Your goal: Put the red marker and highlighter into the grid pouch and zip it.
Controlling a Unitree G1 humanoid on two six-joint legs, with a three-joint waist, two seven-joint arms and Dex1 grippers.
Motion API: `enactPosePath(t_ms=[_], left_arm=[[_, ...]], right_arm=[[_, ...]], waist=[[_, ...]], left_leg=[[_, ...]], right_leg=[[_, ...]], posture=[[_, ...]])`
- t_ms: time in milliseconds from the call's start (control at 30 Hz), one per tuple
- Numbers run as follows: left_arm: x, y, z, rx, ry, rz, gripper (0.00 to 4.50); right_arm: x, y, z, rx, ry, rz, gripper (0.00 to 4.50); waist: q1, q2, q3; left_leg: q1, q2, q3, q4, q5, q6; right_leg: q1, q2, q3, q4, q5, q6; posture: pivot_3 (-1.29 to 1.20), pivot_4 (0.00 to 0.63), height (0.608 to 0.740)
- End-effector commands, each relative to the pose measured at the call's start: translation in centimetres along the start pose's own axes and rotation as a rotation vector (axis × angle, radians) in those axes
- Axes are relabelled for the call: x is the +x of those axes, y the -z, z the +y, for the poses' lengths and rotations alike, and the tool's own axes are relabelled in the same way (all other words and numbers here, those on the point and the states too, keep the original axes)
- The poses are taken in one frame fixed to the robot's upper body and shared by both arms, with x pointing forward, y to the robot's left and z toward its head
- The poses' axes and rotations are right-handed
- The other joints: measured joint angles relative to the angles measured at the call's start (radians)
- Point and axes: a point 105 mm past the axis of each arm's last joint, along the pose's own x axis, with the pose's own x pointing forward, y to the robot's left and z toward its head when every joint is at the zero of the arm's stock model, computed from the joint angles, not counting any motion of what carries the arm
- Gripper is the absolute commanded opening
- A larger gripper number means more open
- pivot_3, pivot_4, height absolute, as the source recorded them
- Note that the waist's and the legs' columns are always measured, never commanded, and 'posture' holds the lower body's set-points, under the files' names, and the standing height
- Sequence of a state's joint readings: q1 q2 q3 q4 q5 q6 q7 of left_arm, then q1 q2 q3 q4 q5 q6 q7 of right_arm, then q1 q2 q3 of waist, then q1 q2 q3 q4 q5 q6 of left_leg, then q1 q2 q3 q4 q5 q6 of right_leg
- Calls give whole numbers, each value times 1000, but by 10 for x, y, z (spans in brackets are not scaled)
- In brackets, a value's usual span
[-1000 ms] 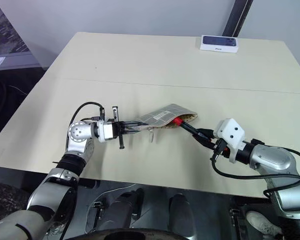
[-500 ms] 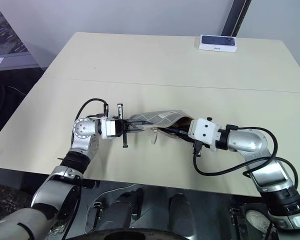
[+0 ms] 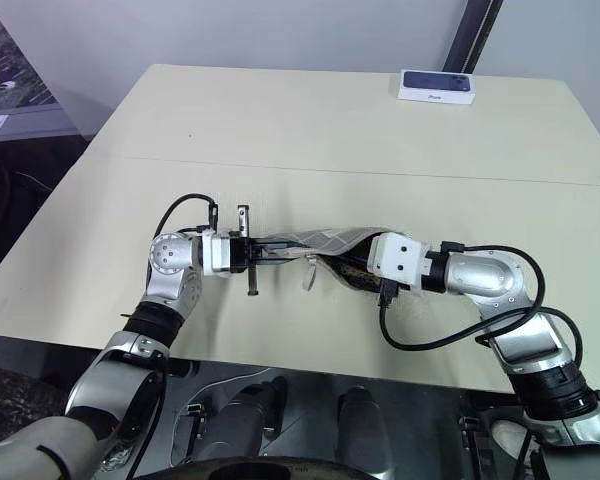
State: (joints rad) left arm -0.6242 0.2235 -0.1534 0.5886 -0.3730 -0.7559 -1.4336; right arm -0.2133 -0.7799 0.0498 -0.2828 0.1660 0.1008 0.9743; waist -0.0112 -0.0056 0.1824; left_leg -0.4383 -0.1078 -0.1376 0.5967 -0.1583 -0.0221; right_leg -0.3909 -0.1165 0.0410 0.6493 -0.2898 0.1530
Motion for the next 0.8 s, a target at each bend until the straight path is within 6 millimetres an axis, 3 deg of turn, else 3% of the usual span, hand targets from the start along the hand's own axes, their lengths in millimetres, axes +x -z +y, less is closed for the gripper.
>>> enactPosePath(t_ms=[33, 267, 400, 600, 800], left_arm=[[-8, 1, 4, 31, -33, 27, 0], [-18, 15, -5, 34, -36, 111, 0], [-12, 28, -5, 91, -55, 181, 0], [4, 31, -4, 174, -65, 200, 0], [14, 32, 3, 220, -59, 204, 0]], right_arm=[[-23, -8, -12, 31, 82, -5, 4379], [-57, -16, -11, 264, 195, -93, 4379], [-60, -17, 11, 498, 206, -168, 4379], [-26, -8, 61, 771, 166, -200, 4379], [7, 1, 52, 866, 255, -202, 4379]], waist=[[1, 0, 0], [0, 0, 0], [4, 0, 0], [-2, -1, 0], [-1, -1, 0]], left_leg=[[0, 0, 0, 0, 0, 0], [0, 0, 0, 0, 0, 0], [0, 0, 0, 0, 0, 0], [0, 0, 0, 0, 0, 0], [0, 0, 0, 0, 0, 0]], right_leg=[[0, 0, 0, 0, 0, 0], [0, 0, 0, 0, 0, 0], [0, 0, 0, 0, 0, 0], [1, -1, 0, 0, 0, 0], [0, 0, 0, 0, 0, 0]], posture=[[0, 150, 740], [0, 150, 740], [0, 150, 740], [0, 150, 740], [0, 150, 740]])
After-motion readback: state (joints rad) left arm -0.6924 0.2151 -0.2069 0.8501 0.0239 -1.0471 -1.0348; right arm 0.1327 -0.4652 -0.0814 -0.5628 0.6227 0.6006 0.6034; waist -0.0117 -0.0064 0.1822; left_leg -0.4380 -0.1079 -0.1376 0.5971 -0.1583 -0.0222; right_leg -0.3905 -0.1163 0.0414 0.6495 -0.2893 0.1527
